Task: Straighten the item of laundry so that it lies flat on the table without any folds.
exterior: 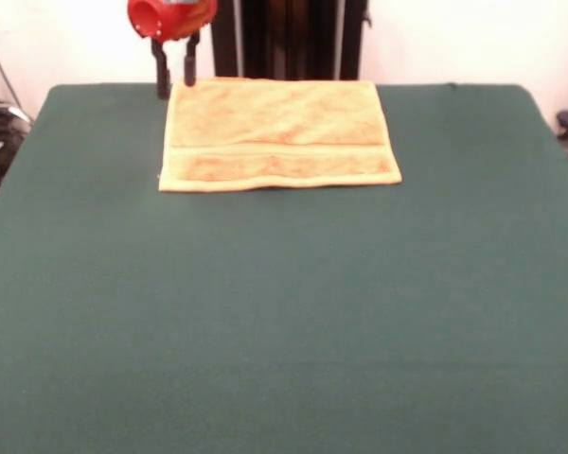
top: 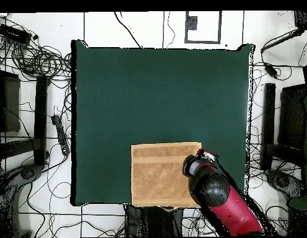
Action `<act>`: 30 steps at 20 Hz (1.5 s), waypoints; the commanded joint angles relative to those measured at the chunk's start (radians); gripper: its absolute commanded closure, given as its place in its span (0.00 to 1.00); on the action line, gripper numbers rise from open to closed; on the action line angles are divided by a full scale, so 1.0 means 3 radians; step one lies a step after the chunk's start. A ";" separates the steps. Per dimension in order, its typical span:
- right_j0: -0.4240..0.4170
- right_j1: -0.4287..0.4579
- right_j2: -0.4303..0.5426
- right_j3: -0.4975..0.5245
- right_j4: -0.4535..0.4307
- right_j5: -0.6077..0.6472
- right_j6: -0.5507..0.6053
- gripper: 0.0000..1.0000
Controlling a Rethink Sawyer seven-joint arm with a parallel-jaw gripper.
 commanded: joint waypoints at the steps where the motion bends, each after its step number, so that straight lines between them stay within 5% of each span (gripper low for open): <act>1: 0.0119 0.0318 0.0680 0.0330 0.0427 -0.0313 0.1124 0.00; 16: -0.0096 0.0123 0.0703 0.0004 0.0455 -0.0116 0.0546 0.00; 23: 0.0902 0.0692 -0.0326 -0.0647 0.1108 0.0371 0.0560 0.00; 27: 0.1235 0.1041 -0.0382 -0.0938 0.1509 0.0513 0.0781 0.00; 30: 0.1204 0.1060 -0.0182 -0.0978 0.1665 0.0442 0.0825 0.00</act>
